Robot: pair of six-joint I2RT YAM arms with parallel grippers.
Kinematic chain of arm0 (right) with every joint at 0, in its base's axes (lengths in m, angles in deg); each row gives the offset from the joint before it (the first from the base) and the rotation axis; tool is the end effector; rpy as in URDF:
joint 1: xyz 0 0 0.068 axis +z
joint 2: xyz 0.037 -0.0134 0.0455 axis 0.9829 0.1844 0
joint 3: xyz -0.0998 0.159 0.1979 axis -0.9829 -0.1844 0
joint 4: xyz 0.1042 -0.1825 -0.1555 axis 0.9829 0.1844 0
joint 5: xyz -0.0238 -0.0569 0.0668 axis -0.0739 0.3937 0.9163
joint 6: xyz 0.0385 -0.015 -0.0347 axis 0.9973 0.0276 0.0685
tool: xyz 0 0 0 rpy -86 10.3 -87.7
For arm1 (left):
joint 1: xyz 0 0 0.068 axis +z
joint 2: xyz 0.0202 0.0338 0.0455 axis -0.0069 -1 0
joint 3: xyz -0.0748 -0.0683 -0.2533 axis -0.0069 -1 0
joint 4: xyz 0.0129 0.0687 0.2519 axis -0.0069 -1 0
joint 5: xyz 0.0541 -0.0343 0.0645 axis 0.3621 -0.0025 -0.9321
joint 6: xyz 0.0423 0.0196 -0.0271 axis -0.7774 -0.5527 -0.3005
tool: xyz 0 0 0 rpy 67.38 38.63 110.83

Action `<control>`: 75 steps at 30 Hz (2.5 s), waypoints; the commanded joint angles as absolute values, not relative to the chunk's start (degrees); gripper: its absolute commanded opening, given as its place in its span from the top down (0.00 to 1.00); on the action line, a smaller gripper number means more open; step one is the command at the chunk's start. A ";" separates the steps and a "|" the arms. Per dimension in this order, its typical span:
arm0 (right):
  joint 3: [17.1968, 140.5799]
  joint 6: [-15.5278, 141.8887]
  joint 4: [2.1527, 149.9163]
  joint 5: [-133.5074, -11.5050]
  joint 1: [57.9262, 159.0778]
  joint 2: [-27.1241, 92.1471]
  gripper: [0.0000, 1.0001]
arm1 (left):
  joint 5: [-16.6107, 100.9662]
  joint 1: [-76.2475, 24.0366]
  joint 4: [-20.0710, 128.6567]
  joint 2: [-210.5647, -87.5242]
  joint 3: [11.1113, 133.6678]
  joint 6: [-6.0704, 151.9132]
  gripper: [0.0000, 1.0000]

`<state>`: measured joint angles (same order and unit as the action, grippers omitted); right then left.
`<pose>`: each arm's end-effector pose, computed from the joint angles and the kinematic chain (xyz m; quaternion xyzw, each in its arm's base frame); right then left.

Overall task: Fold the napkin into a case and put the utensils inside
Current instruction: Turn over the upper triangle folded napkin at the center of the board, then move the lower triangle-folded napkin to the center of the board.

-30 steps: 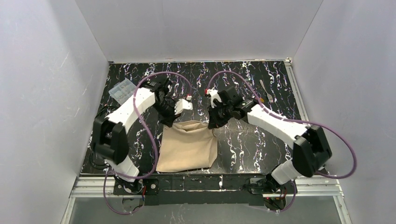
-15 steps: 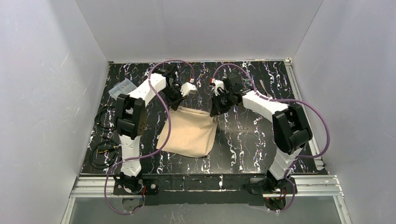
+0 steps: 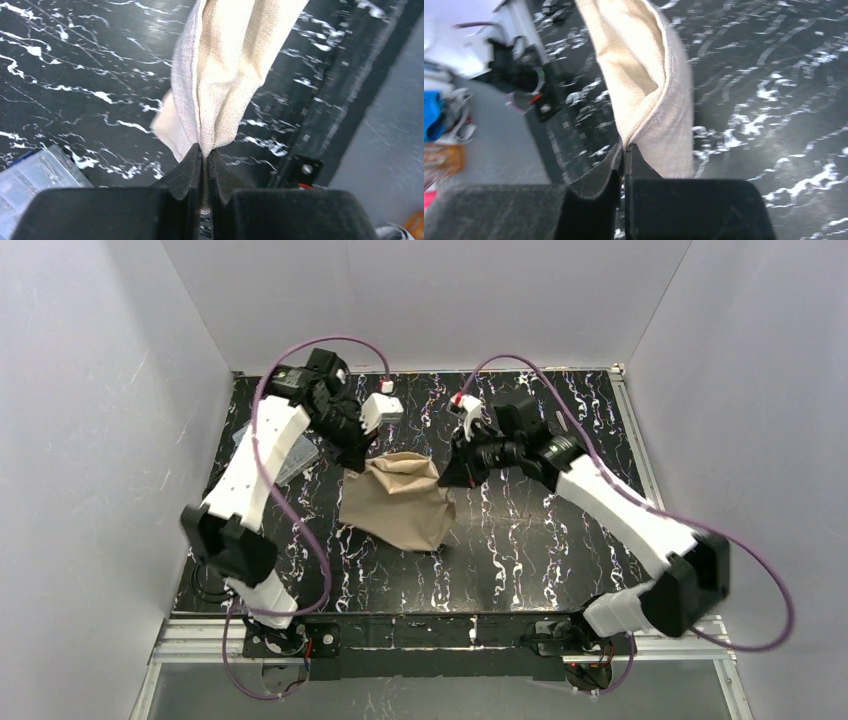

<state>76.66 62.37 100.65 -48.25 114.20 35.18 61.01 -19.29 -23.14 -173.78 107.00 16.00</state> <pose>0.2584 0.2026 0.3303 -0.3346 0.7968 0.3823 0.3270 0.3158 -0.1301 0.3628 0.5501 0.7824 -0.1845 0.2264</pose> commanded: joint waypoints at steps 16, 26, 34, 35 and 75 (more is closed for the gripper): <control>69.17 64.80 109.12 -40.43 116.37 21.23 0.99 | 69.93 -23.53 -39.03 -163.60 94.71 12.78 1.00; 84.27 56.58 102.81 -39.17 102.09 62.18 0.99 | 61.45 -14.21 -29.49 -207.16 125.03 25.29 1.00; 90.89 57.28 97.98 -42.55 99.73 73.74 0.85 | 54.20 -14.02 -15.23 -209.73 123.08 35.44 0.83; 91.18 57.51 97.01 -43.20 99.63 74.15 0.83 | 53.44 -14.02 -13.38 -209.15 121.84 36.25 0.78; 65.86 75.62 78.24 -61.61 106.26 51.61 0.52 | 55.08 -13.84 6.84 -190.82 97.87 33.91 0.02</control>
<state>63.79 73.69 84.13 -63.18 106.64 49.05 56.59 -14.02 5.03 -190.28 95.99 34.69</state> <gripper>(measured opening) 0.486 0.983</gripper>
